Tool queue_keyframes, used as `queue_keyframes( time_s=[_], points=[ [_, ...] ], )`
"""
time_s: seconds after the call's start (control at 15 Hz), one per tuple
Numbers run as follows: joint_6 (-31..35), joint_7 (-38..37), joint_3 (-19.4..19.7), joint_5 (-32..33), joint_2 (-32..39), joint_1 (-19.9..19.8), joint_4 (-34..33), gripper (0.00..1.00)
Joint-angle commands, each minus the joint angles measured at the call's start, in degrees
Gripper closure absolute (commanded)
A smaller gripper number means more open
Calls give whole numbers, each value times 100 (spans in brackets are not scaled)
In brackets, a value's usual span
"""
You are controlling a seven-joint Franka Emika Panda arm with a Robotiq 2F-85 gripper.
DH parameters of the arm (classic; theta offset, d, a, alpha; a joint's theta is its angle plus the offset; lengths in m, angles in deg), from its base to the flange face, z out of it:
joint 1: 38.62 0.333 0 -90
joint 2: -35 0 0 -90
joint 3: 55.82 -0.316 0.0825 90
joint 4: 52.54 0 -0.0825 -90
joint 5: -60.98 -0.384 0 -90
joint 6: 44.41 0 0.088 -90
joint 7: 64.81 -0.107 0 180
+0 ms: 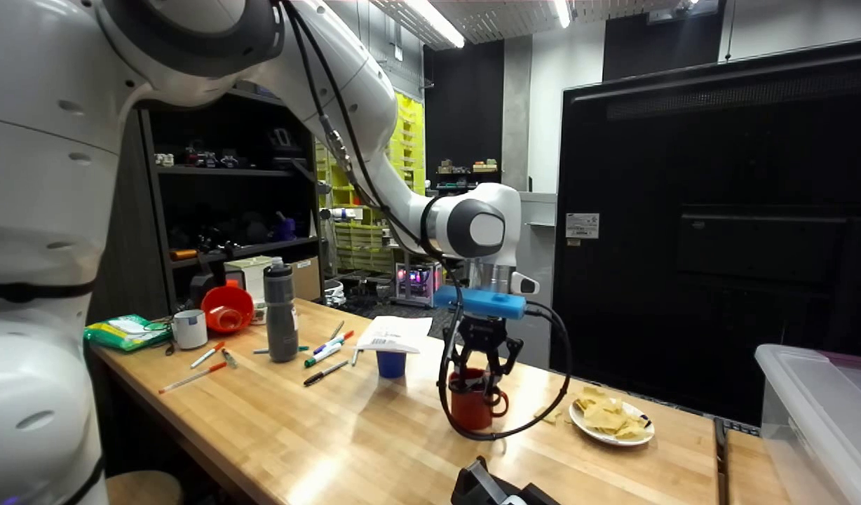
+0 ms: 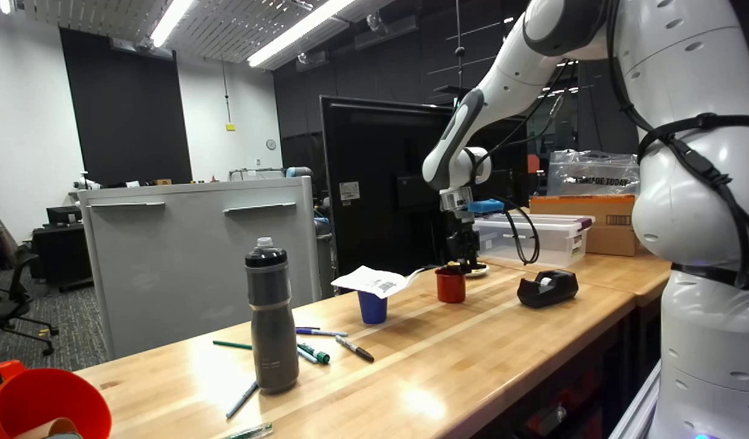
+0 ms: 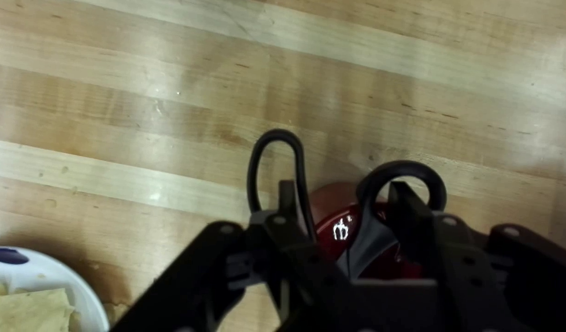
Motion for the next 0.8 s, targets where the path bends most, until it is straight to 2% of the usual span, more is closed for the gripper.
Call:
queue_keyframes(
  time_s=[0.0, 0.33, 0.53, 0.73],
  points=[
    [-132, 7, -43, -61, -92, -84, -60, 45],
    [-132, 44, -31, -109, -188, -137, -115, 47],
    [-130, 10, -35, -112, -136, -131, -173, 41],
    [-140, -4, -41, -104, -97, -120, -182, 42]
  ],
)
